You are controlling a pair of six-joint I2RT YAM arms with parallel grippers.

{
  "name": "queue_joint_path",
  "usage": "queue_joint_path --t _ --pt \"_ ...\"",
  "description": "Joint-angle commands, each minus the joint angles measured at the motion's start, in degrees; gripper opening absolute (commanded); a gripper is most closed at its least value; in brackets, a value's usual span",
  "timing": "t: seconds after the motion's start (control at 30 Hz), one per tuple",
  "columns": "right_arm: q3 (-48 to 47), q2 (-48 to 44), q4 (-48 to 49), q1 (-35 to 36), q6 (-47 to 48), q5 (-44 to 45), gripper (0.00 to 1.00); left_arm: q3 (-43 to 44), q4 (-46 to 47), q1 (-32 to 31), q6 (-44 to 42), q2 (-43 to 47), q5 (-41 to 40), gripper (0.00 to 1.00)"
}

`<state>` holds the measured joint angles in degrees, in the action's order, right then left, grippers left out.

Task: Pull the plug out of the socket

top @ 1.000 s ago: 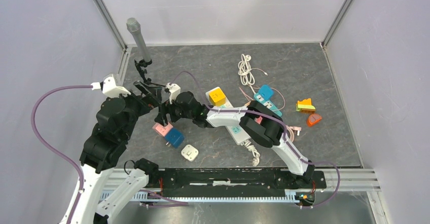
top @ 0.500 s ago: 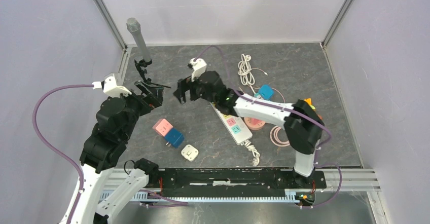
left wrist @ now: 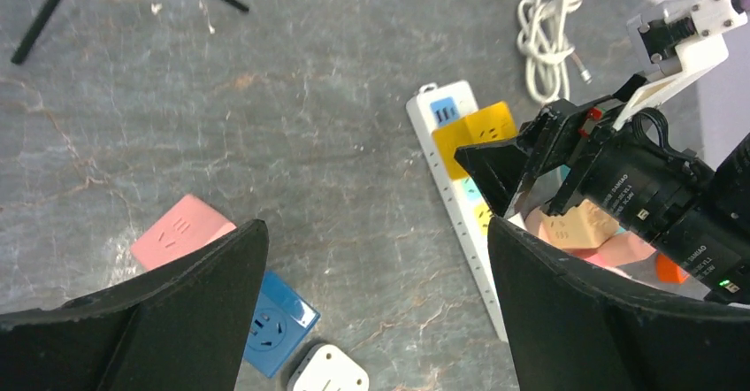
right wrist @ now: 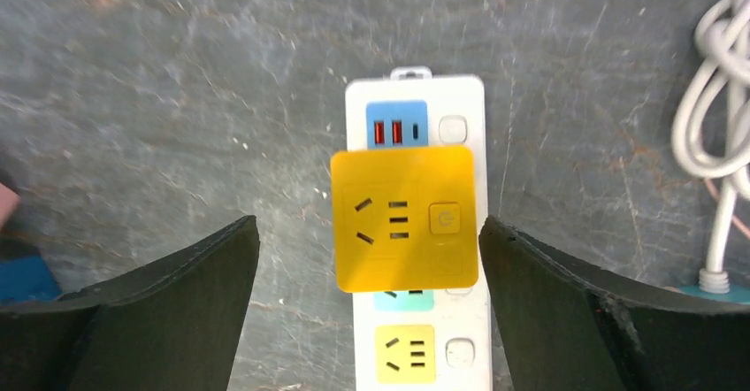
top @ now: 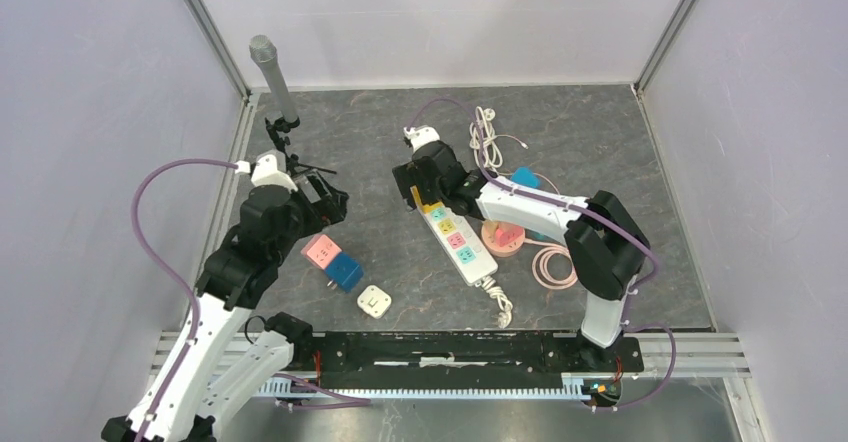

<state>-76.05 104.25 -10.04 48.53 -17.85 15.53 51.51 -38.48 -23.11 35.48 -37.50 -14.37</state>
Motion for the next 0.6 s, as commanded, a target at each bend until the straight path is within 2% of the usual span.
queue_joint_path --t 0.0,0.23,0.4,0.57 --pt "-2.92 3.09 -3.98 0.2 1.77 0.34 0.98 -1.48 1.74 0.14 2.4 -1.22 2.22 1.0" --pt "-6.98 7.08 -6.86 -0.34 1.56 4.52 0.96 -2.9 6.03 0.11 -0.5 -5.77 15.24 1.0" --pt "-7.08 7.24 -4.91 -0.63 0.07 3.13 0.76 -4.8 8.06 0.15 0.17 -9.08 19.55 1.0" --pt "-7.5 7.66 -2.3 -0.49 -6.1 5.63 0.56 -9.26 13.79 0.1 3.15 -11.2 22.37 0.98"
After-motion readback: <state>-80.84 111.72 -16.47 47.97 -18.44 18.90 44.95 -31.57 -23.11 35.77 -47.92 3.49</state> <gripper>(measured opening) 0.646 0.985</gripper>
